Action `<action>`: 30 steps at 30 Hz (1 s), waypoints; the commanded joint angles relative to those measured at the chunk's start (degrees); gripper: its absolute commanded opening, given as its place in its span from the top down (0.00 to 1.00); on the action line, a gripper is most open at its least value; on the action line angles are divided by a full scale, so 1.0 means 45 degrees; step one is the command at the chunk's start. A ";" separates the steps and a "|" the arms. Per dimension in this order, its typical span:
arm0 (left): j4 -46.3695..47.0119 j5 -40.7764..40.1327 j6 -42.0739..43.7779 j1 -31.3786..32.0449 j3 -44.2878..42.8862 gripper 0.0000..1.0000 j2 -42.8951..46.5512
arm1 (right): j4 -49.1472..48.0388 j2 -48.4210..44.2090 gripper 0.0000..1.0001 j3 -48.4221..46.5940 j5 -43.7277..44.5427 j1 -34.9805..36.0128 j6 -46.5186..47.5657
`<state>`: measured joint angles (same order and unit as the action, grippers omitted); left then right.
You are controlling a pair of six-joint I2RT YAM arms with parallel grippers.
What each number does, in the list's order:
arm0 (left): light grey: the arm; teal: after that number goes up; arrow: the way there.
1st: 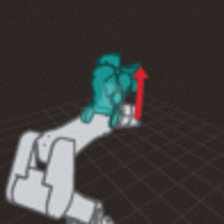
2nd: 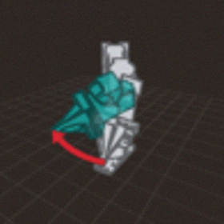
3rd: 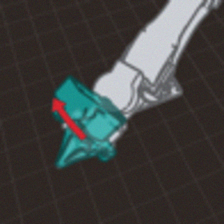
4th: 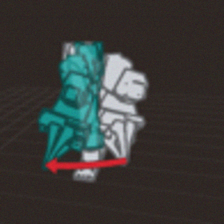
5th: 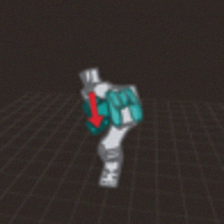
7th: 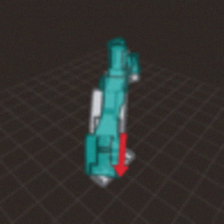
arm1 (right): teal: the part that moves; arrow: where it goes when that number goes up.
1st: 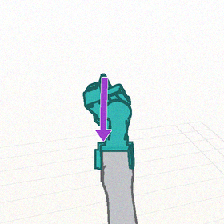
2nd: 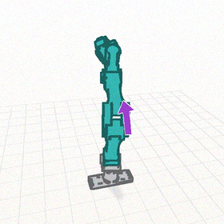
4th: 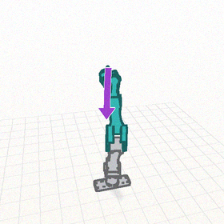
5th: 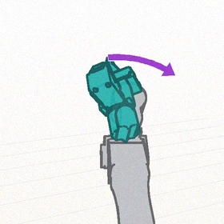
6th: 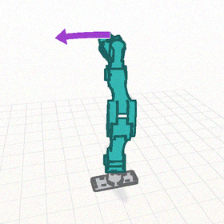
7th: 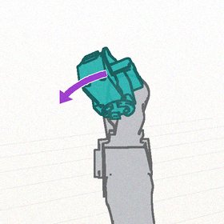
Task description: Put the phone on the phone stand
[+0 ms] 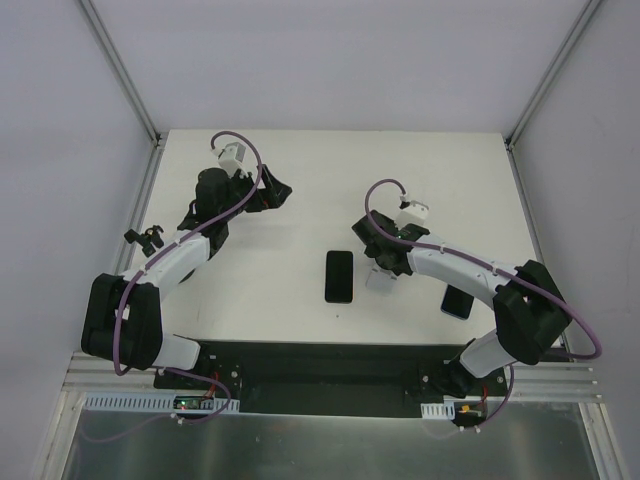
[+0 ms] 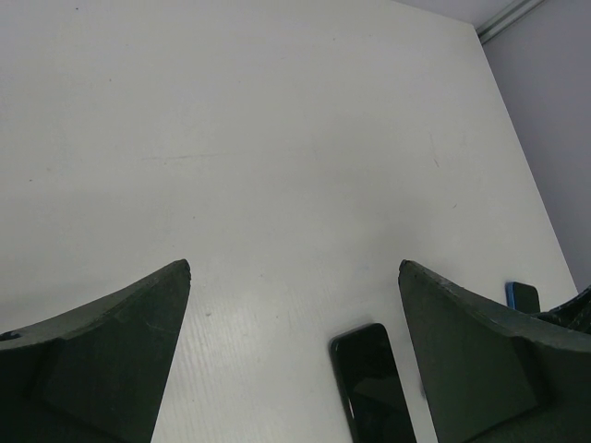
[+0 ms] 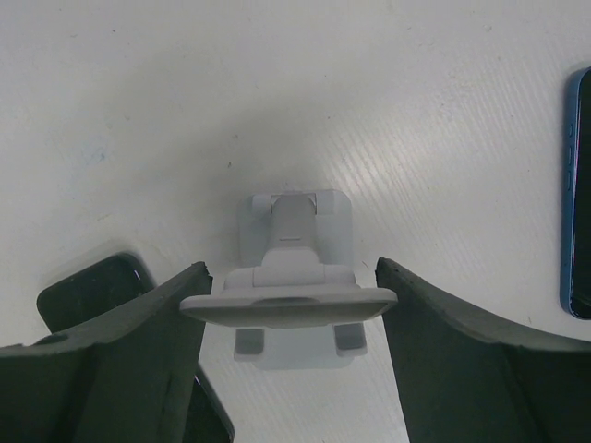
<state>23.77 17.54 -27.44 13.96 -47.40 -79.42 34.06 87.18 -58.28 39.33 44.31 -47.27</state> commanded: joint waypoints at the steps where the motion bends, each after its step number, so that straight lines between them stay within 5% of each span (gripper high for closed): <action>1: 0.0694 0.0145 0.0277 0.0121 -0.0151 0.07 0.0265 | 0.0048 -0.0017 0.27 -0.0154 0.0615 0.0035 0.0152; 10: 0.0831 0.0223 0.0356 0.0141 -0.0034 0.07 0.0363 | -0.0441 -0.0133 0.48 0.0080 0.0322 0.0016 0.1498; 17: 0.0890 0.0242 0.0336 0.0141 0.0005 0.07 0.0422 | -0.2173 -0.1129 0.99 0.0802 -0.0046 -0.0393 0.4168; 23: 0.0929 0.0204 0.0356 0.0141 0.0083 0.07 0.0422 | -0.4619 -0.1561 1.00 0.0689 -0.1767 -0.1994 0.7550; 30: 0.1045 0.0184 0.0375 0.0141 0.0122 0.07 0.0383 | -0.5750 0.1206 1.00 -0.2709 -0.3404 -0.4493 0.9975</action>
<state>25.06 17.61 -26.92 13.96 -47.35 -79.40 17.54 86.80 -60.99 30.28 29.47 -11.00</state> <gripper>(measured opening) 0.934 0.683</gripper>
